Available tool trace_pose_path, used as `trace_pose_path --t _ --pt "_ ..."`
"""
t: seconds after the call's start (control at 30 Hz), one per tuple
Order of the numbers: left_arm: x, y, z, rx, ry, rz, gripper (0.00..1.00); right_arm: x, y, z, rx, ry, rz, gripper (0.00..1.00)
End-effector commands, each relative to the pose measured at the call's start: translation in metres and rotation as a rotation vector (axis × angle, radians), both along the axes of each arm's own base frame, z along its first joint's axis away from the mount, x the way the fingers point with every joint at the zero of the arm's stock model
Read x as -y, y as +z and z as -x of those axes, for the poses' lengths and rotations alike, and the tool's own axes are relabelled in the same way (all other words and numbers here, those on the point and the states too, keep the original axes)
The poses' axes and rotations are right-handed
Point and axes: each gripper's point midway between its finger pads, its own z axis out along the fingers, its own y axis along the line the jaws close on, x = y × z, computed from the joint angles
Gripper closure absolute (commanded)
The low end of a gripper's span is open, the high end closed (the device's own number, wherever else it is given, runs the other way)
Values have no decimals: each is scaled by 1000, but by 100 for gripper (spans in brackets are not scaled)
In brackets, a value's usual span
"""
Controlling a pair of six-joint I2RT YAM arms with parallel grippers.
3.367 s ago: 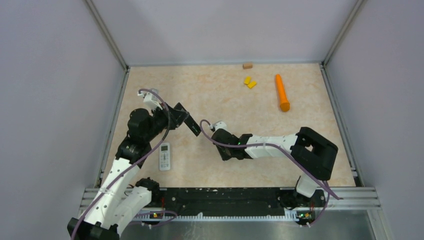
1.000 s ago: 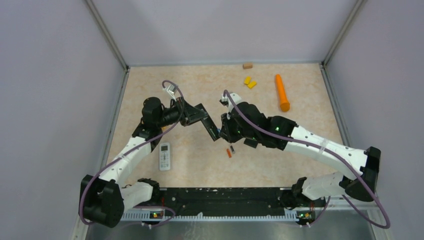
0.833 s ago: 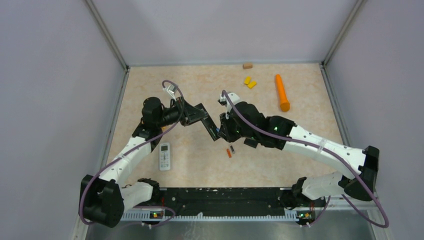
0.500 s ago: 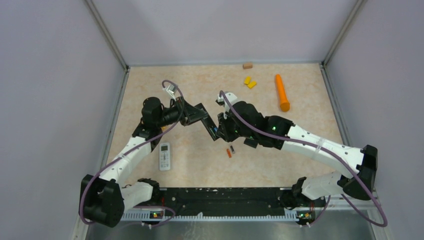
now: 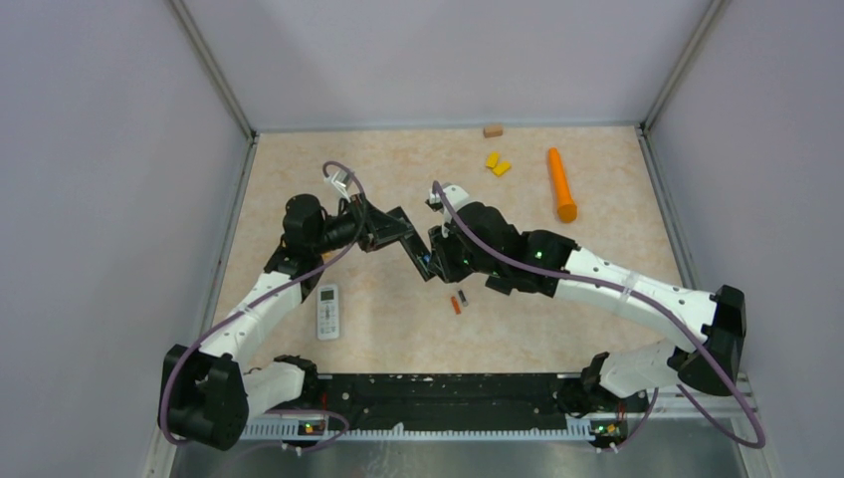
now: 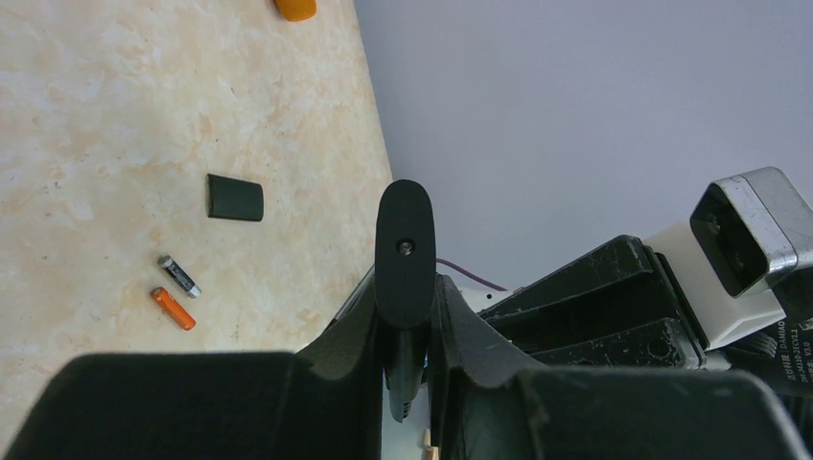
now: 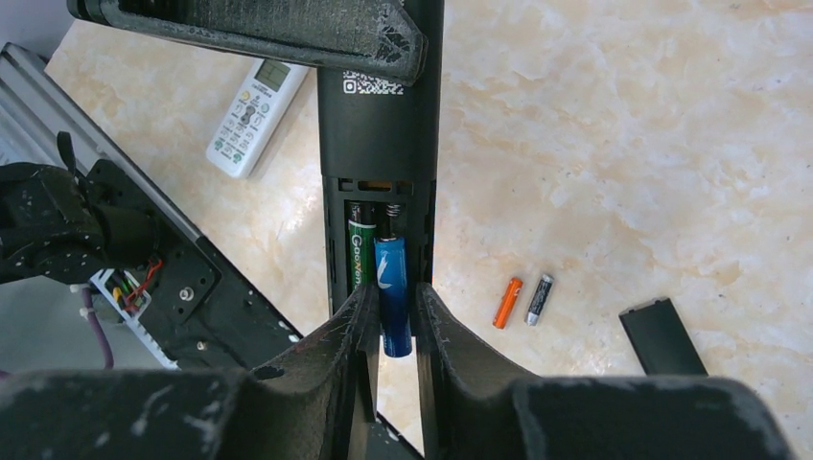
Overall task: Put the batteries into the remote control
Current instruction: Load the battery into the remote control.
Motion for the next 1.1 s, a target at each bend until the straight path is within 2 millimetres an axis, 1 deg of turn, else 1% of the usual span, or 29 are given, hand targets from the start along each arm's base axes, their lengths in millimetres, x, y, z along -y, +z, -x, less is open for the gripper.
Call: trace_pose_path --t 0.0,0.17,0.3,0.57,0.67,0.73,0.9,0.97,1.07 --pt "3 25 6 60 -39 62 100 -6 15 -14 33 -51 -38 79" --pt "3 26 7 56 -40 65 100 -9 20 -16 40 -66 -67 79" --pt "3 25 8 49 -42 71 100 -11 24 -16 39 -68 -88 72" --pt "3 24 7 42 -36 80 100 -9 30 -15 38 -81 -118 64" --pt "3 26 7 36 -34 92 100 -8 35 -16 45 -101 -144 53" --pt "3 28 7 33 -33 100 100 -6 42 -16 50 -113 -186 43" --pt "3 31 8 16 -29 122 100 -1 71 -13 67 -149 -329 23" --pt "2 34 8 6 -27 140 100 -1 83 -10 74 -147 -393 18" --pt "2 42 8 -14 -25 174 100 4 98 -7 83 -161 -474 15"
